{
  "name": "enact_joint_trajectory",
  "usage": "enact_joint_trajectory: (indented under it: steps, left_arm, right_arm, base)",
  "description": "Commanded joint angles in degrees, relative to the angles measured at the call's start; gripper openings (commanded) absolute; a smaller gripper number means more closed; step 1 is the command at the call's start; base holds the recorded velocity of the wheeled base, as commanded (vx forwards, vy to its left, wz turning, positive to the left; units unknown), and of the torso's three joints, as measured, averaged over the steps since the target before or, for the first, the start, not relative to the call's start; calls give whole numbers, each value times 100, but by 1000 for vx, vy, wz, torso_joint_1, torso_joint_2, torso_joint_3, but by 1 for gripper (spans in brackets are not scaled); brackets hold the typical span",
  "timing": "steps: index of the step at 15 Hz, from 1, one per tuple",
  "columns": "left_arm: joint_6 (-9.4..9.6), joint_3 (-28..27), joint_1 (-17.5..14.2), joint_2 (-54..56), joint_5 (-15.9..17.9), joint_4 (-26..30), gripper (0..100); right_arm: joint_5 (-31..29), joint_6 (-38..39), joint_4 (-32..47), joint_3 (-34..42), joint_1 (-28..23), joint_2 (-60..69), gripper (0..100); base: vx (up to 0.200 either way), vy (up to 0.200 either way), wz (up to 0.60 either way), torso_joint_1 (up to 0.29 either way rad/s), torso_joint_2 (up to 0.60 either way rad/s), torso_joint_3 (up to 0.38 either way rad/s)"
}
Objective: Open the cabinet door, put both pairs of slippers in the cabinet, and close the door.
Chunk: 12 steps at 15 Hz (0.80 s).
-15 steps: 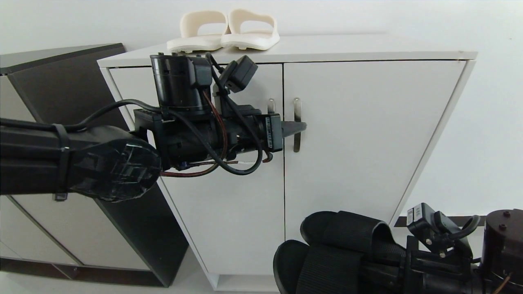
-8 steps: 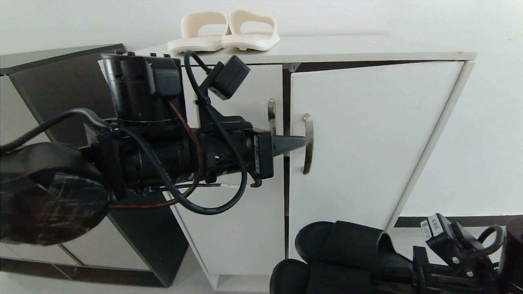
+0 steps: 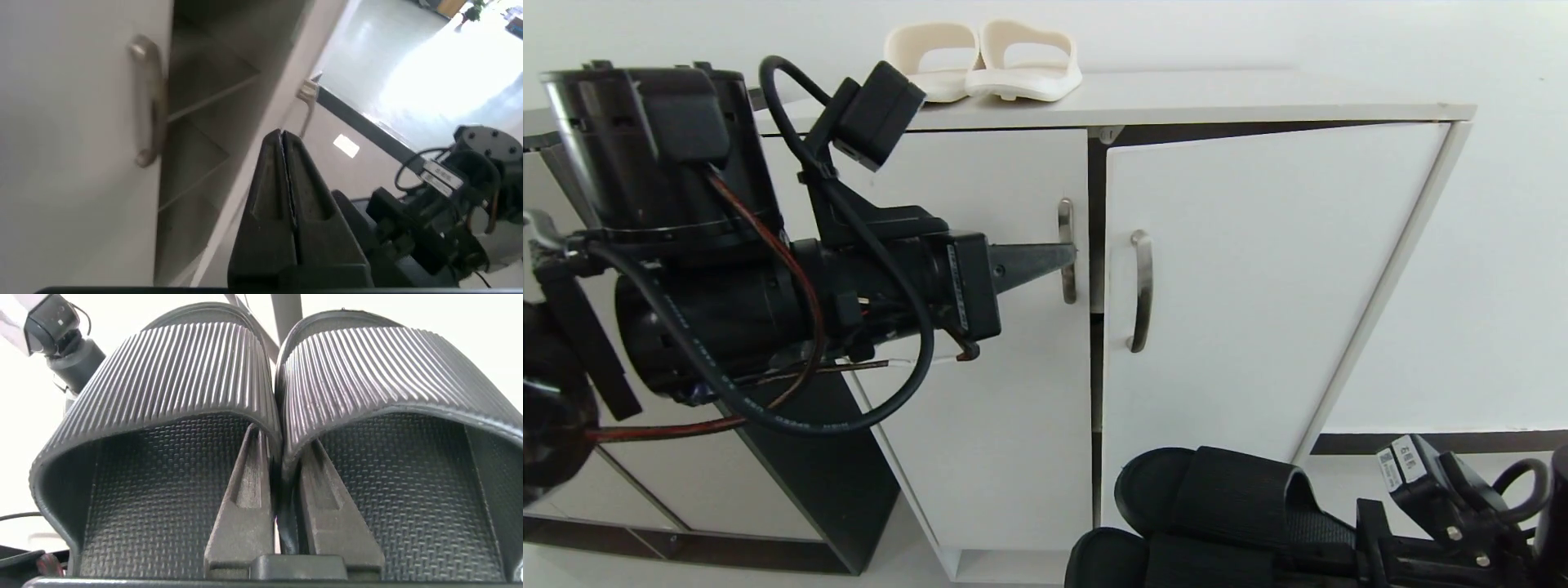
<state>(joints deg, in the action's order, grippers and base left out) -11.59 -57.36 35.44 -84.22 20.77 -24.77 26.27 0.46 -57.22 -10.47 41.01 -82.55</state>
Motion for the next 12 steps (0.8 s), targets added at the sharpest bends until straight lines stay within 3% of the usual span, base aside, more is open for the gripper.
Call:
enact_joint_trajectory:
  steps: [1, 8, 12]
  left_arm:
    - [-1, -162, -90, -77, -29, 7, 0]
    - [-10, -1049, -90, -1131, -434, -10, 0]
    - [-27, -1278, -90, -1395, -451, -54, 0]
  right_arm:
    - [1, -2, 18, 1, 4, 11, 0]
    - [-17, -38, 53, 1, 4, -24, 0]
    - [-43, -38, 589, -192, 4, 82, 0]
  base:
    - [0, 0, 0, 0, 0, 0]
    - [0, 0, 0, 0, 0, 0]
    - [0, 0, 0, 0, 0, 0]
